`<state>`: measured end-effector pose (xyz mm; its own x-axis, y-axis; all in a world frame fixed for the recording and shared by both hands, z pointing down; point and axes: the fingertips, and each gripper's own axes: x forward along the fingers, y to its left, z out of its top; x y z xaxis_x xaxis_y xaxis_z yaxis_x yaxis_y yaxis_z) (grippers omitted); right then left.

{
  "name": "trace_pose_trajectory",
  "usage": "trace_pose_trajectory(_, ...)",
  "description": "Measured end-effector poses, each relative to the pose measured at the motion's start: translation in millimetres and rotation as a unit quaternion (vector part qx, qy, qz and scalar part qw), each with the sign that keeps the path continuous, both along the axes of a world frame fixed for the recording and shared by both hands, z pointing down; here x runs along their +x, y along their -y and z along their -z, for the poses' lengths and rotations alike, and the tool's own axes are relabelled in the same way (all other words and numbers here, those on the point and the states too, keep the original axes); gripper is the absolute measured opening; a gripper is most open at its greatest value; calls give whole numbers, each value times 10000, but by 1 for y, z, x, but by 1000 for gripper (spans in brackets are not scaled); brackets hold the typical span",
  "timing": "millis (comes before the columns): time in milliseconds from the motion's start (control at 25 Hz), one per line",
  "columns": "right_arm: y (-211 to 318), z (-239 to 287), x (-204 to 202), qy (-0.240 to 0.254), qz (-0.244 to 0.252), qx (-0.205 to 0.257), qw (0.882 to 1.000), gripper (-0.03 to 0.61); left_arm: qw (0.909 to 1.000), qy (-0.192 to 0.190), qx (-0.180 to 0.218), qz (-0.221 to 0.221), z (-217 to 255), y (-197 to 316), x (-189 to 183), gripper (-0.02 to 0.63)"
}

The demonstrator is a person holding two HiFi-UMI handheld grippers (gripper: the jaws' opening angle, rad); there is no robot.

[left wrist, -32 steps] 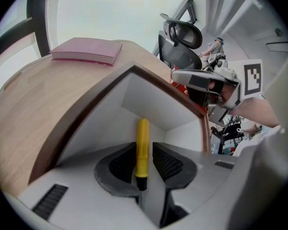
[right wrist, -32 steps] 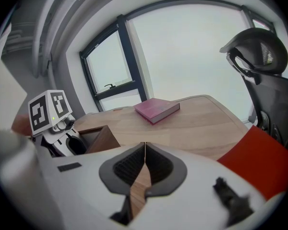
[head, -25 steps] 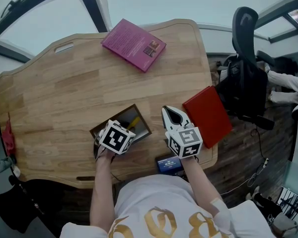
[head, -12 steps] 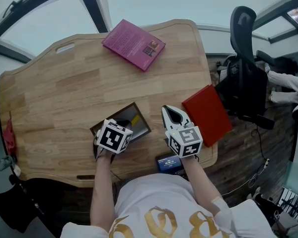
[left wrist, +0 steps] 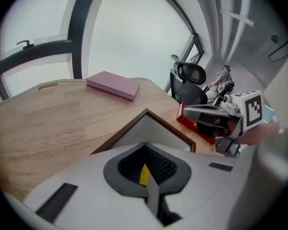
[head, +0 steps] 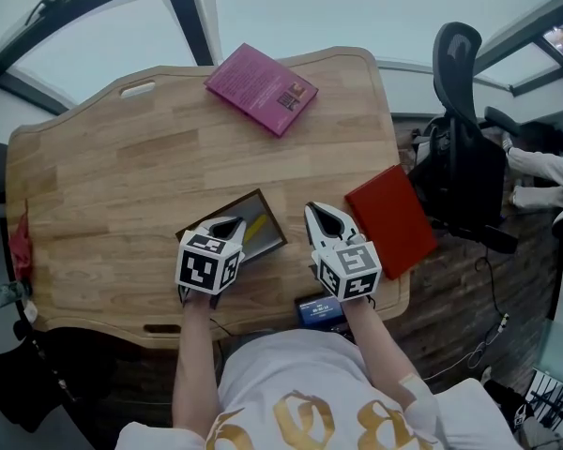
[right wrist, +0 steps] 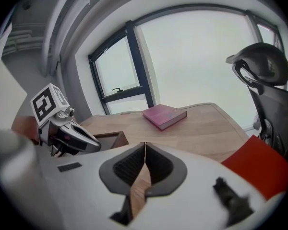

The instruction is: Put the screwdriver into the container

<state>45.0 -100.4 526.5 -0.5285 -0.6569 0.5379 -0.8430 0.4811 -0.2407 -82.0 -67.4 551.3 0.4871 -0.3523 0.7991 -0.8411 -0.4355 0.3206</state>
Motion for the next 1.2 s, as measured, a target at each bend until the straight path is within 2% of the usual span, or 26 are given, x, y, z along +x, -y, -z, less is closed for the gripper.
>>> trace_pose_trajectory(120,-8,6,-4,21,64,64,10000,32,9993,67,268,239,9,-1,-9,14)
trace_pose_trajectory(280,-18,19,-9,97,116,210,9997,32,9951,14,876,454,32,-2,-17,14)
trace_pose_trajectory(400,-25,30,-10,146,109,337,9993,32,9911,-224,1184,561,48,-5,-16,14)
trace_pose_trajectory(640,-38,51,-7,250,31,539,9982,32,9786,-762,1565,1096,79,-12,-19,12)
trace_pose_trajectory(800,-47,70,-10,374,14,701,9968,32,9608,-1415,1932,1400,106,-18,-19,12)
trace_pose_trajectory(880,-50,78,-13,382,38,788,9961,32,9548,-1334,2223,1454,117,-20,-22,12)
trace_pose_trajectory(1040,-60,91,-16,421,59,918,9949,32,9472,-702,2776,1440,131,-29,-29,12)
trace_pose_trajectory(1200,-66,105,-18,411,84,1093,9931,32,9335,-745,3080,1677,150,-39,-37,12)
